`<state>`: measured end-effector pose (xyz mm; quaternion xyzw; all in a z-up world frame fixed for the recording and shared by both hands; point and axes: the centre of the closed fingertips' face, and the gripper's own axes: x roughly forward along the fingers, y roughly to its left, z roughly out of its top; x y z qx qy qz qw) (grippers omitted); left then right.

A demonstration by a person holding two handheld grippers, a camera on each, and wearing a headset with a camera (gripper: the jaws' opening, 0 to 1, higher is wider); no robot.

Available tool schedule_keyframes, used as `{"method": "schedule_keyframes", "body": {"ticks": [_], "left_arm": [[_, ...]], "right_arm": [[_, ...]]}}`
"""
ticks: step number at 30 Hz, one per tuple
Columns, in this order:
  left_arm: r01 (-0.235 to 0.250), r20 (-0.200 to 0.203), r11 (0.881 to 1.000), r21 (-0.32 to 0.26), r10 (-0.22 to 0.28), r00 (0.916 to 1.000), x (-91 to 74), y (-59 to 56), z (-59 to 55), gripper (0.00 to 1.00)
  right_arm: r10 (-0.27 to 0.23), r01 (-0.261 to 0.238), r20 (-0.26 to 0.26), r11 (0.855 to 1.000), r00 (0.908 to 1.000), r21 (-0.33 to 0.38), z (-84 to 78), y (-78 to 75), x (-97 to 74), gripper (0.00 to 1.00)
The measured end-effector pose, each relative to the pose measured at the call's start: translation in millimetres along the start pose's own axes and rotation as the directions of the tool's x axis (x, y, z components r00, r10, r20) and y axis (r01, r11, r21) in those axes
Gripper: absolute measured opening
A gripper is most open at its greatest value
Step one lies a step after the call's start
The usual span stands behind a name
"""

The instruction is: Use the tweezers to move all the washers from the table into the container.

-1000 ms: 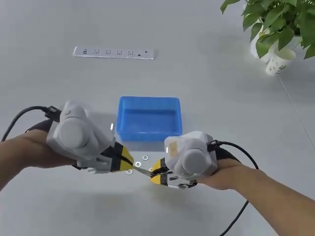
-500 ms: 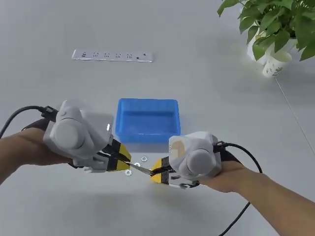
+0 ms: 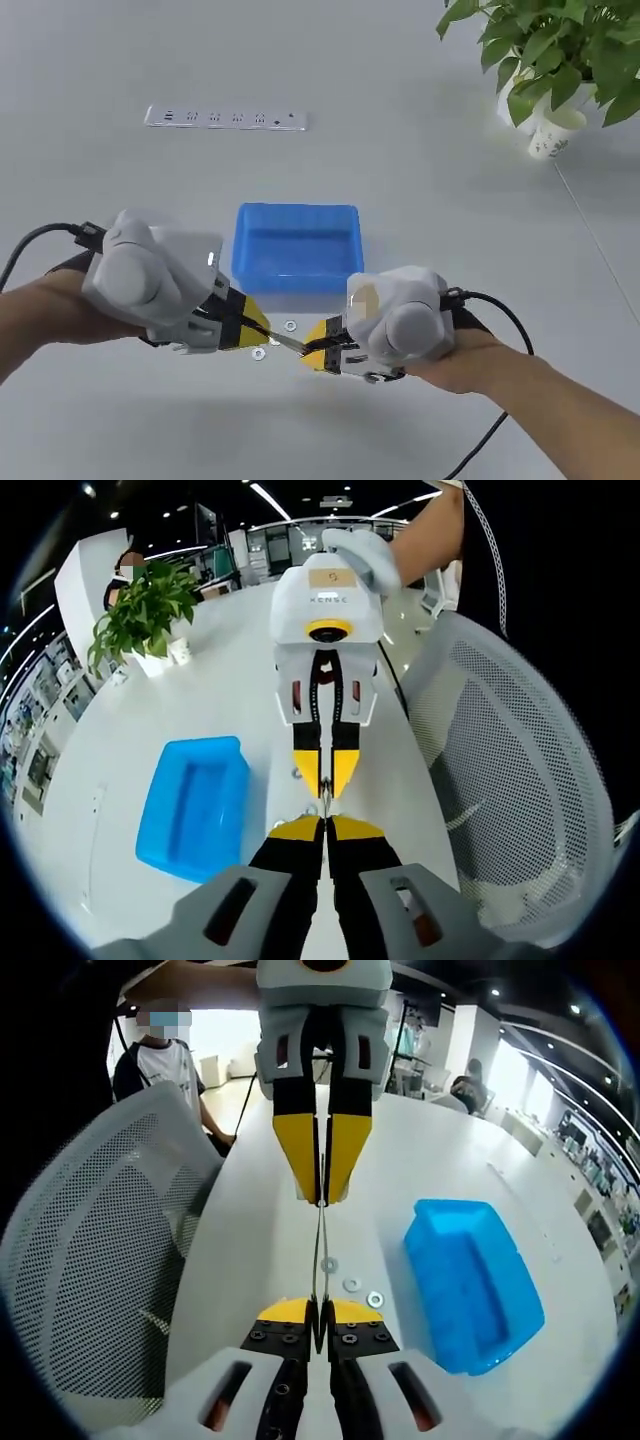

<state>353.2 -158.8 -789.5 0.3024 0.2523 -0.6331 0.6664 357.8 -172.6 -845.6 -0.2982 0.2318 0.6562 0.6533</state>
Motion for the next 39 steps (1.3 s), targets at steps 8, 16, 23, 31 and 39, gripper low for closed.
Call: {"method": "schedule_keyframes", "body": {"ticks": [8, 16, 23, 31, 39], "left_arm": [[0.010, -0.001, 1.000, -0.010, -0.010, 0.9999, -0.7, -3.1, 0.4, 0.05], [0.015, 0.009, 1.000, -0.011, -0.015, 0.9998, -2.8, -3.0, 1.0, 0.06], [0.021, 0.005, 1.000, 0.002, -0.021, 0.9998, -1.1, -3.7, 2.2, 0.08], [0.022, 0.002, 1.000, 0.010, -0.022, 0.9998, 0.3, -3.7, 3.3, 0.06], [0.017, 0.014, 1.000, 0.001, -0.017, 0.9998, -0.7, -2.6, 6.3, 0.05]], "right_arm": [[0.010, -0.010, -0.008, 1.000, 0.9999, -0.006, 1.4, 2.4, 1.8, 0.06], [0.009, -0.009, 0.009, 1.000, 0.9999, 0.002, 3.8, 3.1, 0.4, 0.06], [0.007, -0.007, 0.002, 1.000, 1.0000, 0.000, 2.3, 2.8, -0.6, 0.06], [0.013, -0.013, -0.010, 1.000, 0.9999, -0.002, 0.6, 5.2, 0.5, 0.06], [0.012, -0.012, -0.008, 1.000, 0.9999, -0.001, 1.3, 4.9, 0.5, 0.06]]}}
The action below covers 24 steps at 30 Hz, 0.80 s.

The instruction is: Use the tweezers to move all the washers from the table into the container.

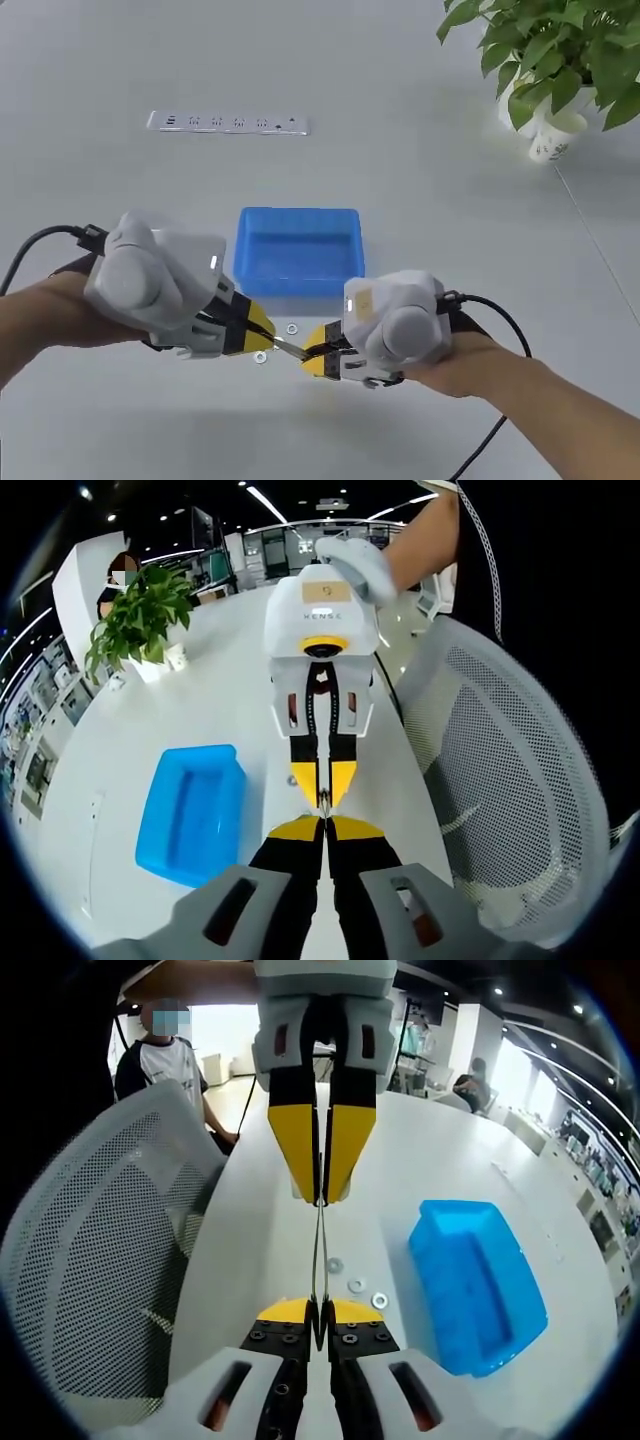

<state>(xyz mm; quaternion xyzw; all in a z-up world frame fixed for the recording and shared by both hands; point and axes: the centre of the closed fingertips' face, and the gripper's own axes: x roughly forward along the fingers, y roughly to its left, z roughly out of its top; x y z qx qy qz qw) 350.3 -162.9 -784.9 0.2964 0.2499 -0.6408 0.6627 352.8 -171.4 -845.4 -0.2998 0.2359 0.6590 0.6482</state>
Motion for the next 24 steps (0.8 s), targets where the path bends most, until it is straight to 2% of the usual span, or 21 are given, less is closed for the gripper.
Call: {"method": "schedule_keyframes", "body": {"ticks": [9, 24], "left_arm": [[-0.002, 0.013, 1.000, 0.001, 0.002, 0.9999, -0.9, 0.5, 5.8, 0.05], [-0.004, 0.061, 1.000, -0.023, 0.005, 0.9981, 0.6, 1.5, 16.6, 0.05]], "right_arm": [[-0.002, 0.001, 0.004, 1.000, 1.0000, 0.004, 1.6, 0.0, 1.9, 0.06], [-0.008, 0.006, 0.039, 0.999, 0.9992, 0.035, 5.6, 1.0, 5.8, 0.06]]}}
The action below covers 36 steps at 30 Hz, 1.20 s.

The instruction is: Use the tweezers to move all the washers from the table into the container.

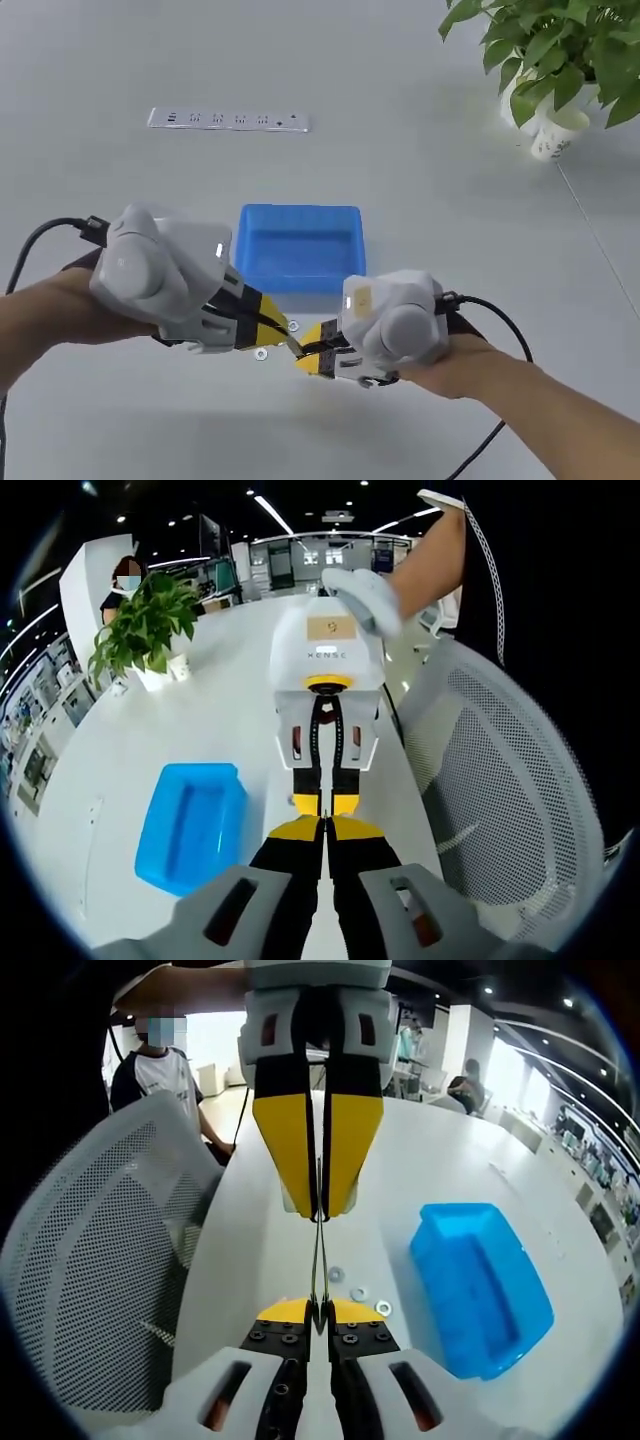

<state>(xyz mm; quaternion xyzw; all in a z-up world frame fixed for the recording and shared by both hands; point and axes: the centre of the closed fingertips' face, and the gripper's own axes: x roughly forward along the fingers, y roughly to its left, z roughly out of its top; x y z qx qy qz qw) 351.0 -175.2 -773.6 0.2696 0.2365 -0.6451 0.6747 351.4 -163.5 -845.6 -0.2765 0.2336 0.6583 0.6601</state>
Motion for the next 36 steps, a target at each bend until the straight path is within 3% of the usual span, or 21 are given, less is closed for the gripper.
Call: {"method": "schedule_keyframes", "body": {"ticks": [16, 36], "left_arm": [[0.027, 0.048, 1.000, -0.012, -0.027, 0.9985, 3.0, -2.2, 10.2, 0.06], [0.042, 0.022, 0.999, 0.001, -0.042, 0.9989, 5.3, -3.5, 5.4, 0.04]], "right_arm": [[-0.003, 0.001, 0.066, 1.000, 0.9978, 0.026, 7.8, 1.9, -2.1, 0.06], [0.001, 0.001, 0.046, 0.999, 0.9989, -0.038, 5.6, 2.4, 2.9, 0.10]]}}
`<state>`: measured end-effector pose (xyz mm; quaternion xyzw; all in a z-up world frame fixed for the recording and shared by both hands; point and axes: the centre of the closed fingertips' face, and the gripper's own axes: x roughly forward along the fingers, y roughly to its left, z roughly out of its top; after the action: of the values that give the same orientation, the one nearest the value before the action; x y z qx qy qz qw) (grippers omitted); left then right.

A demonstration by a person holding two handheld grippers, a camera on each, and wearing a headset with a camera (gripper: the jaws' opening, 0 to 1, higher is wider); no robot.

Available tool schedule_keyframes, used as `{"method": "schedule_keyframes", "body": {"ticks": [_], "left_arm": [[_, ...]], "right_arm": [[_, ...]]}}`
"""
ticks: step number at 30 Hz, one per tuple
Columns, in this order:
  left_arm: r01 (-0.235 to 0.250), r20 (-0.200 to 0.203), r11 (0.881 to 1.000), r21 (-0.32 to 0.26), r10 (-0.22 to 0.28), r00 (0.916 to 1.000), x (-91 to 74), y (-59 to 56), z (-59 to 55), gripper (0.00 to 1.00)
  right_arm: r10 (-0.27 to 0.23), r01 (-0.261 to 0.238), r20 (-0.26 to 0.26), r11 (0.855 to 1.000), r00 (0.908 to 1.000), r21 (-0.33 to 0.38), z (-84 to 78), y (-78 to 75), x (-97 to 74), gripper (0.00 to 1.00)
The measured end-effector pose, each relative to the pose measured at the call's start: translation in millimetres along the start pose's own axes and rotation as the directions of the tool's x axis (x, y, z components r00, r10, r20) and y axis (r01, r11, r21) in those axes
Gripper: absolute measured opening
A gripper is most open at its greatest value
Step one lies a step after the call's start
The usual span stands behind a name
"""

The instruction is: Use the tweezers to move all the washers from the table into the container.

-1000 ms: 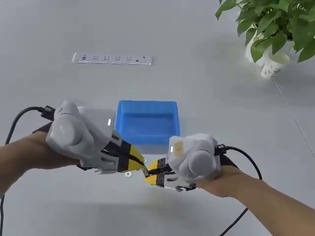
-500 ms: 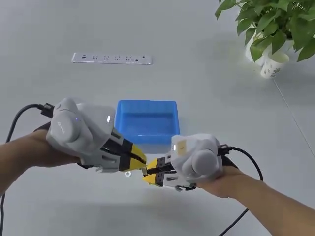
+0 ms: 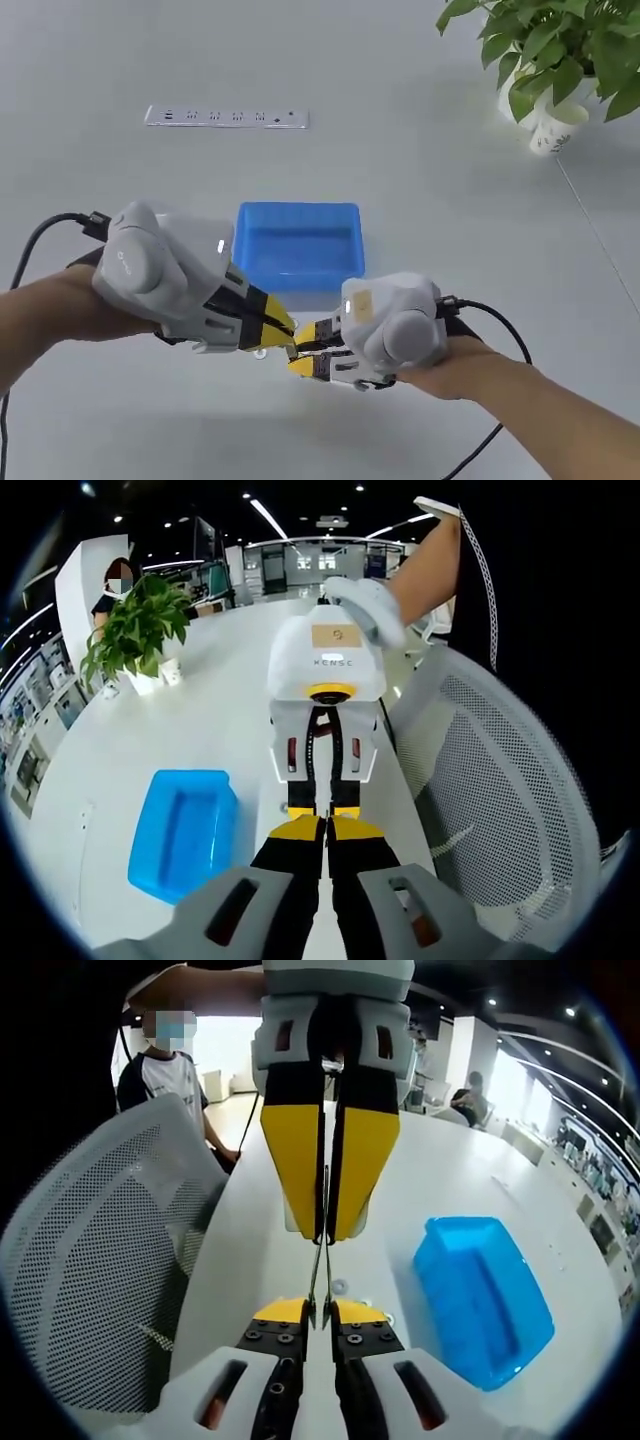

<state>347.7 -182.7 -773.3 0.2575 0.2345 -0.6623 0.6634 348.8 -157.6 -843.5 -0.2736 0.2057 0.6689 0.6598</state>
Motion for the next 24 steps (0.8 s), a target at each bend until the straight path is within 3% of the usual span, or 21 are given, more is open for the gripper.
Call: {"method": "schedule_keyframes", "body": {"ticks": [24], "left_arm": [[-0.006, -0.020, 1.000, -0.006, 0.006, 0.9998, -5.4, 6.9, -8.6, 0.05]], "right_arm": [[-0.004, 0.004, 0.011, 1.000, 0.9999, -0.014, 3.4, -9.4, 10.6, 0.11]]}}
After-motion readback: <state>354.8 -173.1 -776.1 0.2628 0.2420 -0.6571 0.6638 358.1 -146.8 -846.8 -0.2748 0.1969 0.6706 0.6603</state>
